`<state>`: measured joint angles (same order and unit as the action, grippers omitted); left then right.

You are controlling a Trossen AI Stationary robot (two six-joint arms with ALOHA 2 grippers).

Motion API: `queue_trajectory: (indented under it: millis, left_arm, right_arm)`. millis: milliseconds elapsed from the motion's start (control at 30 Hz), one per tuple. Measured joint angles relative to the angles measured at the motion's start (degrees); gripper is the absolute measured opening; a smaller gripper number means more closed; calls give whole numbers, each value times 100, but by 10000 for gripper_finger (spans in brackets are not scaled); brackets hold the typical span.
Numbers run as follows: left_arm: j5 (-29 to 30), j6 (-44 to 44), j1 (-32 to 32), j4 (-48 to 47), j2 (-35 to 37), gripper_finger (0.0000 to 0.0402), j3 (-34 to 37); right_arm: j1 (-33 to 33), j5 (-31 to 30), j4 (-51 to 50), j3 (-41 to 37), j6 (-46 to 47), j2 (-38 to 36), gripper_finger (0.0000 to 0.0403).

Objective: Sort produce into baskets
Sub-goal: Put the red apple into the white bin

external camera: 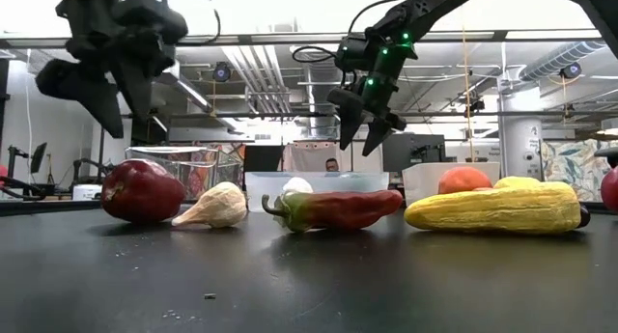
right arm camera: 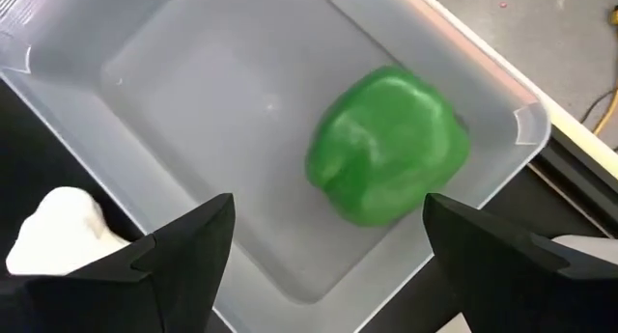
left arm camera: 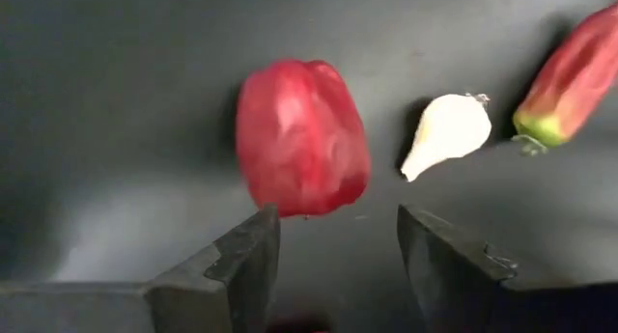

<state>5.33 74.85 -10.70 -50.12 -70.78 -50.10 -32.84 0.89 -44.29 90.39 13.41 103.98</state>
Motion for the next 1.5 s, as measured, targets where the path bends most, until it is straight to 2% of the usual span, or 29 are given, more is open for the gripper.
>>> queue_trajectory:
  millis: [133, 467, 633, 767, 1000, 1200, 1333, 1400, 1500]
  left_arm:
    - [62, -211, 10, 5, -416, 212, -198]
    - [291, -255, 48, 1, -1380, 298, -272]
    - [325, -439, 48, 97, -1646, 304, -281]
    - [339, -518, 48, 158, -1700, 282, -292]
    - [307, -557, 44, 170, -1420, 215, -272]
    - [377, -821, 39, 183, -566, 212, -272]
    - [628, -1330, 39, 270, 155, 212, -425]
    - [874, -1747, 39, 504, 493, 212, -562]
    - [1342, -2558, 70, 1198, 912, 212, -752]
  right_arm:
    - [-2, 105, 2, 2, 2, -2, 331]
    - [-2, 164, 0, 4, -19, -4, 329]
    - [-2, 247, -3, 4, -47, -4, 331]
    - [-2, 257, -14, 6, -61, -13, 327]
    - [-4, 240, -46, 7, -143, -188, 326]
    - [-4, 208, -49, 7, -151, -587, 318]
    - [4, 233, -43, 7, -181, -877, 319]
    - [23, 471, 15, 7, -272, -1033, 322]
    - [115, 1152, 360, -38, -302, -1255, 327]
